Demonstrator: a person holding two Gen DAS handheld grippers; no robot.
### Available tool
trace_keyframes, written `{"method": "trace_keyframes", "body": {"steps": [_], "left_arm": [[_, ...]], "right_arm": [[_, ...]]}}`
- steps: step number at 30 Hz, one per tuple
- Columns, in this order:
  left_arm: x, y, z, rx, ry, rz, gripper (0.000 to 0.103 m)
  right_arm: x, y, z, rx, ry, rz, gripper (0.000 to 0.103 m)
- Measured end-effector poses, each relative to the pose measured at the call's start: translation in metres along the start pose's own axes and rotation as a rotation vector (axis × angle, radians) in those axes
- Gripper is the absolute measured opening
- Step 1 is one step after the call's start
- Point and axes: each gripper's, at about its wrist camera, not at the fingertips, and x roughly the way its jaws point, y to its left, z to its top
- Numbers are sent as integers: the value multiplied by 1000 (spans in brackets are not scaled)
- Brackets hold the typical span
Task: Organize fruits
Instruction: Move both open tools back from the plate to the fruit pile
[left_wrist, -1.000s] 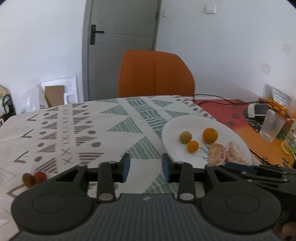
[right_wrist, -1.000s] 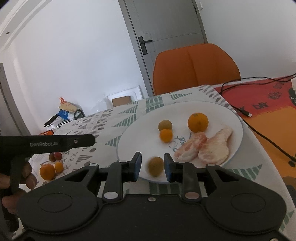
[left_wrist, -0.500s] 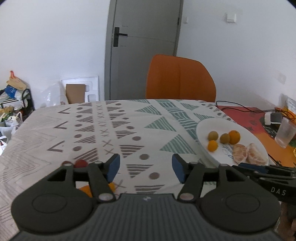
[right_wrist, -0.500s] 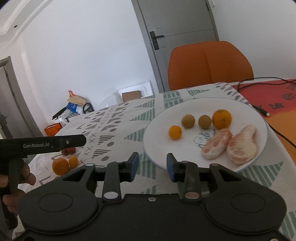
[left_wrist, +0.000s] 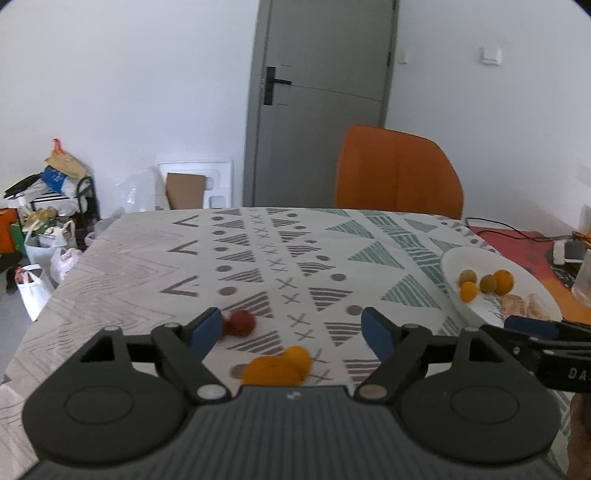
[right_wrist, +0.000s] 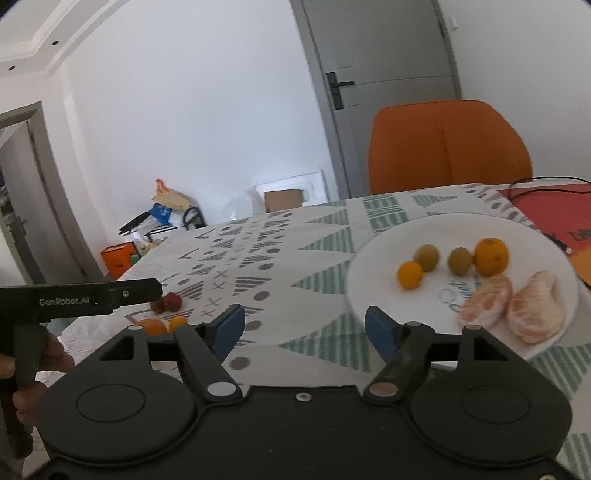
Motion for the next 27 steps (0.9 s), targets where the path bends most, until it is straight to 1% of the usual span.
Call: {"method": "trace_keyframes", "body": {"steps": [3, 12, 17, 18, 19, 23, 27], "left_arm": [[-2, 11, -1, -22, -1, 11, 81], [-7, 41, -6, -78, -7, 50, 81], [-8, 56, -11, -105, 3, 64, 76], [-8, 59, -12, -108, 3, 67, 75], [-8, 61, -13, -113, 3, 69, 74], [-7, 71, -15, -135, 6, 72, 66], [-4, 78, -16, -144, 13, 73, 59]], "right_arm": [[4, 9, -1, -17, 5, 18, 77], [18, 36, -1, -64, 57, 75, 76], [27, 50, -2, -83, 84, 101, 68], [30, 52, -2, -82, 93, 108, 64], [32, 54, -2, -82, 100, 114, 61], [42, 63, 0, -94, 116, 127, 58], [52, 71, 3, -106, 132, 139, 51]]}}
